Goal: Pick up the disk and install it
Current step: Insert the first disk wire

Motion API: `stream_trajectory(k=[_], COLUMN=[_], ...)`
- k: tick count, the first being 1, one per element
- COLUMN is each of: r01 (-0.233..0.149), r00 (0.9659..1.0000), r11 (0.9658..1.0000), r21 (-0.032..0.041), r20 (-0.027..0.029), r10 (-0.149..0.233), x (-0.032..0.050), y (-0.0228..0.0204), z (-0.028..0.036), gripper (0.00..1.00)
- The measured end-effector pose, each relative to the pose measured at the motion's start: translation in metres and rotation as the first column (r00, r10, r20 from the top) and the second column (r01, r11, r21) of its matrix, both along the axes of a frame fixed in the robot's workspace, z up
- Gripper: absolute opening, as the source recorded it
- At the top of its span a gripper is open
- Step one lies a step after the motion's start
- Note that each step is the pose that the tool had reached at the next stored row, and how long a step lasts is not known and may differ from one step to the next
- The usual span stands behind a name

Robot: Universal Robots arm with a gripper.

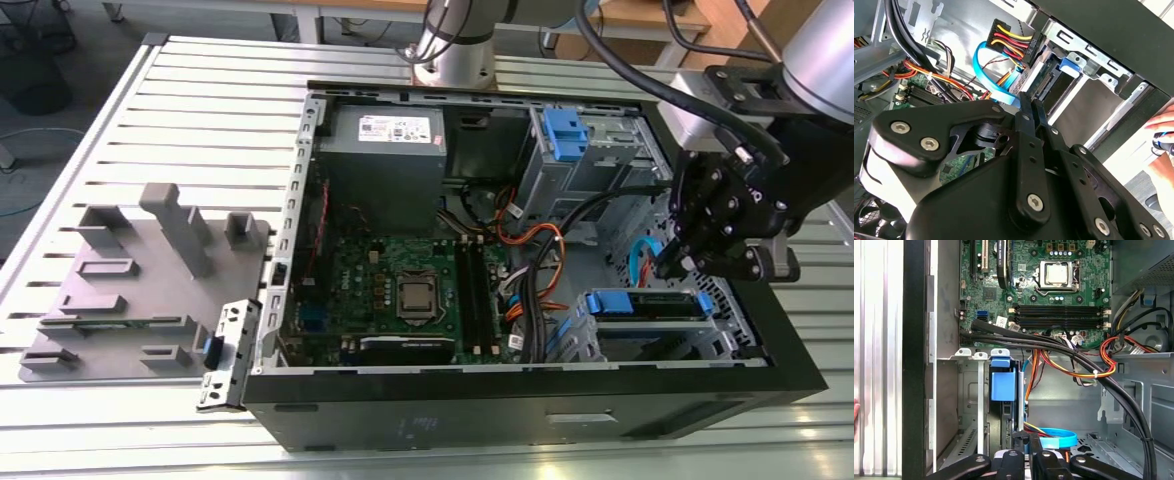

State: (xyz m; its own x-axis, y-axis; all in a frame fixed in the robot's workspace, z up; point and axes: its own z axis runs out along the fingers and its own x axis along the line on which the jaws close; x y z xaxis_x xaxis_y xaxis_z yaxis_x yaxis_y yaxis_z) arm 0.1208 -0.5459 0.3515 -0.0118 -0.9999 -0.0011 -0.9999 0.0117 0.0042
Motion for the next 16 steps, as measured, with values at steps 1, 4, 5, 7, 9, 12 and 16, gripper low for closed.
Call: stream_trajectory(k=[1, 4, 5, 7, 9, 12, 16], r01=[0.0, 0.0, 0.0, 0.0, 0.0, 0.0, 0.0], r00=[1.0, 1.0, 1.0, 1.0, 1.0, 1.0, 1.0], r11=[1.0, 1.0, 1.0, 1.0, 1.0, 1.0, 1.0], r21=[-0.0001, -0.0002, -0.0002, 0.0001, 0.0002, 0.0006, 0.0002], r20=[0.0, 0.0, 0.0, 0.0, 0.0, 0.0002, 0.0002], r10=[0.0, 0.0, 0.0, 0.0, 0.0, 0.0, 0.0], x=[0.0, 0.0, 0.0, 0.0, 0.0, -0.0004, -0.0005], y=[-0.0008, -0.0024, -0.0033, -0.0052, -0.0069, -0.0083, -0.0084], z=[0.0, 0.0001, 0.0, -0.0001, -0.0003, -0.0013, -0.0016], gripper=[0.16, 0.16, 0.16, 0.16, 0.16, 0.16, 0.16])
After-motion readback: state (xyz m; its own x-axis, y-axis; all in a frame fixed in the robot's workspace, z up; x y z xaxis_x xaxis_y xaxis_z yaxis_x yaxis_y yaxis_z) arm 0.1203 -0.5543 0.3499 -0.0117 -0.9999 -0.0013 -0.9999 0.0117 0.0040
